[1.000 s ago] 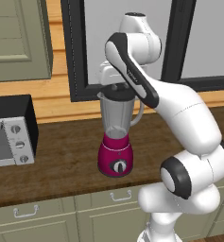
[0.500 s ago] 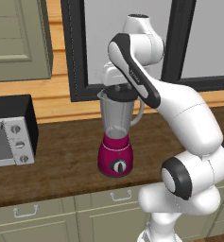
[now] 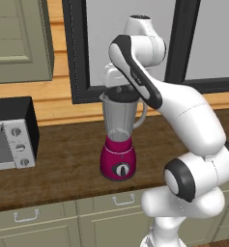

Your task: Close the lid blender by securely placing the lid on top.

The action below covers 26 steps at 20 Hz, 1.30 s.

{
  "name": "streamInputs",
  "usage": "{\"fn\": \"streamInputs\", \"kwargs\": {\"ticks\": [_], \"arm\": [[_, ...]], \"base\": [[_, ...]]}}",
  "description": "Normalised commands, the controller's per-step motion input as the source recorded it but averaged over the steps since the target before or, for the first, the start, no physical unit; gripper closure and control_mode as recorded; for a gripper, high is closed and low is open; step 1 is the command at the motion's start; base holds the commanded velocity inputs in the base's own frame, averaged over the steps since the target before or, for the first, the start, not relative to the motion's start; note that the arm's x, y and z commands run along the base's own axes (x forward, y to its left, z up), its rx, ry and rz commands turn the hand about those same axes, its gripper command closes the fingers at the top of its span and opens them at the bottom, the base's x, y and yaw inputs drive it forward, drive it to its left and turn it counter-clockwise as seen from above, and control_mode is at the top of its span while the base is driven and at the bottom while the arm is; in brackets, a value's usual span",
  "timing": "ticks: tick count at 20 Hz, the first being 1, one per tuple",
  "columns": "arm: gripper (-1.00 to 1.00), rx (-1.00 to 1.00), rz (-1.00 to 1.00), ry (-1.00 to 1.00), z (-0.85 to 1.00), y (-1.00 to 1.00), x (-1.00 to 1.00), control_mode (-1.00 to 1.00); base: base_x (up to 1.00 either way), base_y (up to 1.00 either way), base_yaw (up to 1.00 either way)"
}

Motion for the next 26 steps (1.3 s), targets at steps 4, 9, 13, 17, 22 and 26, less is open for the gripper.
{"fn": "streamInputs", "kwargs": {"ticks": [4, 9, 13, 17, 22, 26], "arm": [[1.00, 0.00, 0.00, 0.00, 0.00, 0.12, 0.23, -1.00], [1.00, 0.00, 0.00, 0.00, 0.00, 0.12, 0.09, -1.00], [1.00, 0.00, 0.00, 0.00, 0.00, 0.11, 0.03, -1.00], [1.00, -0.02, 0.00, 0.00, -0.12, 0.00, 0.00, -1.00], [1.00, -0.11, 0.00, 0.00, -0.27, -0.10, 0.00, -1.00], [1.00, -0.10, 0.00, 0.00, -0.19, -0.23, 0.00, -1.00]], "base": [[0.00, 0.00, 0.00], [0.00, 0.00, 0.00], [0.00, 0.00, 0.00], [0.00, 0.00, 0.00], [0.00, 0.00, 0.00], [0.00, 0.00, 0.00]]}}
